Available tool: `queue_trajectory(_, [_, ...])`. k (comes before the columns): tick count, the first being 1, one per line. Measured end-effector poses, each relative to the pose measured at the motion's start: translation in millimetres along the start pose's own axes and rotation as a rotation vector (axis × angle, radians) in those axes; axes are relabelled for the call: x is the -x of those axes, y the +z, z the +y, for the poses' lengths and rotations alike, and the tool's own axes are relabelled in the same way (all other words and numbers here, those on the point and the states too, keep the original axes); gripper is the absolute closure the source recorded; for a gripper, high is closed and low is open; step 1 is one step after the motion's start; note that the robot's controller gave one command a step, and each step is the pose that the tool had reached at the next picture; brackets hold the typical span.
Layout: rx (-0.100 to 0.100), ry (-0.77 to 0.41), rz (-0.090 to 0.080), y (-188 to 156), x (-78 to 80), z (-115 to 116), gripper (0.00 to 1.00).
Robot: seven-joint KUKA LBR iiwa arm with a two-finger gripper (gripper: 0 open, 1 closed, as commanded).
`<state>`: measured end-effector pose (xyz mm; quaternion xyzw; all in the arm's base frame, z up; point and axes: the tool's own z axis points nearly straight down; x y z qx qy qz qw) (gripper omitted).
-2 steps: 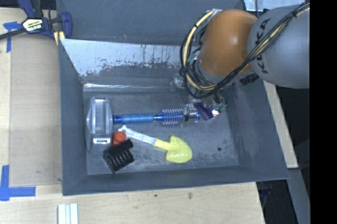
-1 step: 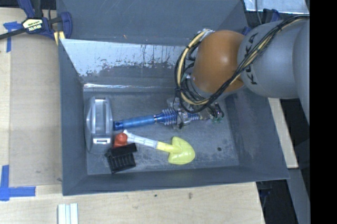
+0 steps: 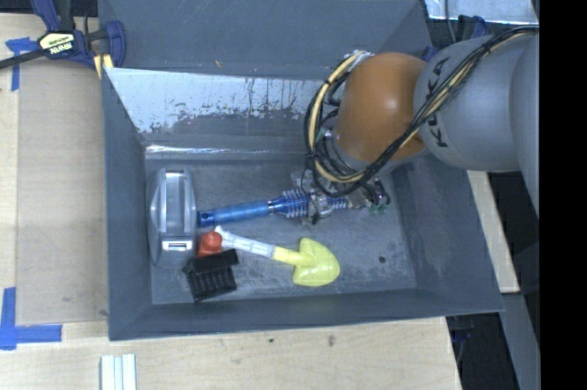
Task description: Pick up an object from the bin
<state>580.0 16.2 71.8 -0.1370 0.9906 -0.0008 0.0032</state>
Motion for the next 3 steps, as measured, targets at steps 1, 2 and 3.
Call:
queue_trajectory(1, [0.003, 0.019, 0.010, -32.3, 1.3, 3.2, 1.00])
queue_trajectory(2, [-0.003, 0.028, -0.013, -60.0, 19.4, -6.3, 1.00])
queue_trajectory(3, [-0.005, 0.043, 0.005, -30.3, 42.9, 5.7, 1.00])
